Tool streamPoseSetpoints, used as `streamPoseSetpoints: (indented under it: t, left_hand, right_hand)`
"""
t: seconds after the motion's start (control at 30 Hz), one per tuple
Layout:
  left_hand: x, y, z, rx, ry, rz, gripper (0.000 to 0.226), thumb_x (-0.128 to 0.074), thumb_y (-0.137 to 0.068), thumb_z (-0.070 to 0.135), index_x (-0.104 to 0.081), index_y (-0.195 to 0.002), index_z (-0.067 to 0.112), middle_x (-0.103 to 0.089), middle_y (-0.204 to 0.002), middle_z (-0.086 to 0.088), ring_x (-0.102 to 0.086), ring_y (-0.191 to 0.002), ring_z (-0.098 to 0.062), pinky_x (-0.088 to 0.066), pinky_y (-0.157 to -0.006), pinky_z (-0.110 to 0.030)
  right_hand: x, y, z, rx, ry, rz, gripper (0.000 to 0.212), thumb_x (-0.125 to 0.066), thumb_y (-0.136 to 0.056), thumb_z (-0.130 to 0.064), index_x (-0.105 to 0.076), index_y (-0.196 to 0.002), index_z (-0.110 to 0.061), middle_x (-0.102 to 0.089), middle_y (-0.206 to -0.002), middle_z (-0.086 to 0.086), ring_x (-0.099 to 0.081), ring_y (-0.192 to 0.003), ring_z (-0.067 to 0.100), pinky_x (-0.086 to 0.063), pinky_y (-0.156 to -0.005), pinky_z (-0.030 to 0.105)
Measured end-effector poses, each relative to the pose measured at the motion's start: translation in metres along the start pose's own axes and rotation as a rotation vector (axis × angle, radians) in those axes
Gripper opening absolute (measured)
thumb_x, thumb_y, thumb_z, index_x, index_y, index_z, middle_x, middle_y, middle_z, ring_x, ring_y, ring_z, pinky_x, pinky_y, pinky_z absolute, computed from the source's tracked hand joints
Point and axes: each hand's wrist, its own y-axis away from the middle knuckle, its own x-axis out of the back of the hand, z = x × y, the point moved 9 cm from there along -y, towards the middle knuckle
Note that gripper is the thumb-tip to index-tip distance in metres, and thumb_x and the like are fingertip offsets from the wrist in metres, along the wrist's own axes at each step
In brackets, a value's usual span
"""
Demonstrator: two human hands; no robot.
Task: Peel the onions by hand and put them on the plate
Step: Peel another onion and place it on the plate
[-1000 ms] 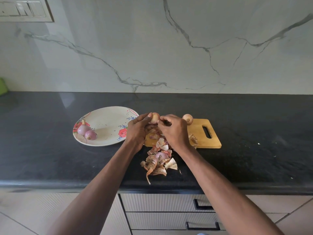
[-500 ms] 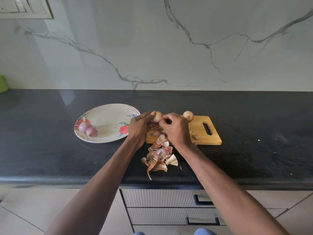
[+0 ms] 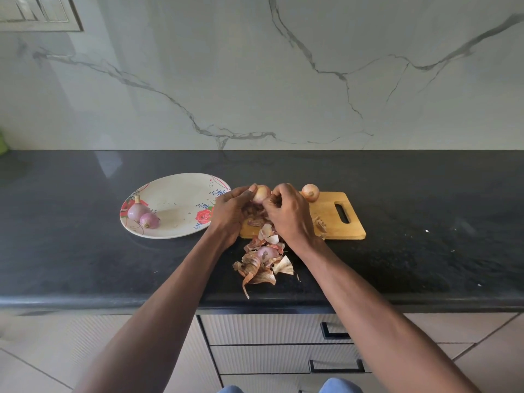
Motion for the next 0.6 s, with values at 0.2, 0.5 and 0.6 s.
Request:
streamPoseSetpoints:
  t: [0.2,0.5,0.6]
  left_hand:
    - [0.003,0.0,0.005,0.006,0.062,0.025,0.016,-0.06,-0.099,0.012,-0.063,-0.106,-0.002,-0.069,-0.085,-0.017,-0.065,-0.062,-0.017,-0.055,-0.054,-0.025]
    - [0.006,-0.003,0.001,0.034,0.138,-0.002,0.032,-0.059,-0.101,0.02,-0.062,-0.118,-0.006,-0.07,-0.089,-0.019,-0.067,-0.068,-0.02,-0.058,-0.059,-0.024]
    - [0.006,-0.003,0.001,0.034,0.18,-0.001,0.034,-0.059,-0.1,0.019,-0.061,-0.121,-0.008,-0.071,-0.093,-0.021,-0.069,-0.072,-0.022,-0.061,-0.065,-0.026]
  right_hand:
    - [0.006,-0.003,0.017,-0.219,-0.139,0.047,0.011,-0.067,-0.087,-0.01,-0.059,-0.082,-0.005,-0.06,-0.073,0.005,-0.055,-0.062,0.019,-0.043,-0.055,0.021]
    - [0.003,-0.005,0.002,-0.145,-0.263,-0.021,0.021,-0.075,-0.088,-0.026,-0.072,-0.092,-0.006,-0.068,-0.089,0.002,-0.061,-0.08,0.008,-0.049,-0.068,0.016]
    - [0.002,-0.005,0.003,-0.151,-0.246,-0.033,0.014,-0.077,-0.084,-0.009,-0.075,-0.097,-0.004,-0.07,-0.093,0.004,-0.062,-0.083,0.007,-0.051,-0.073,0.014]
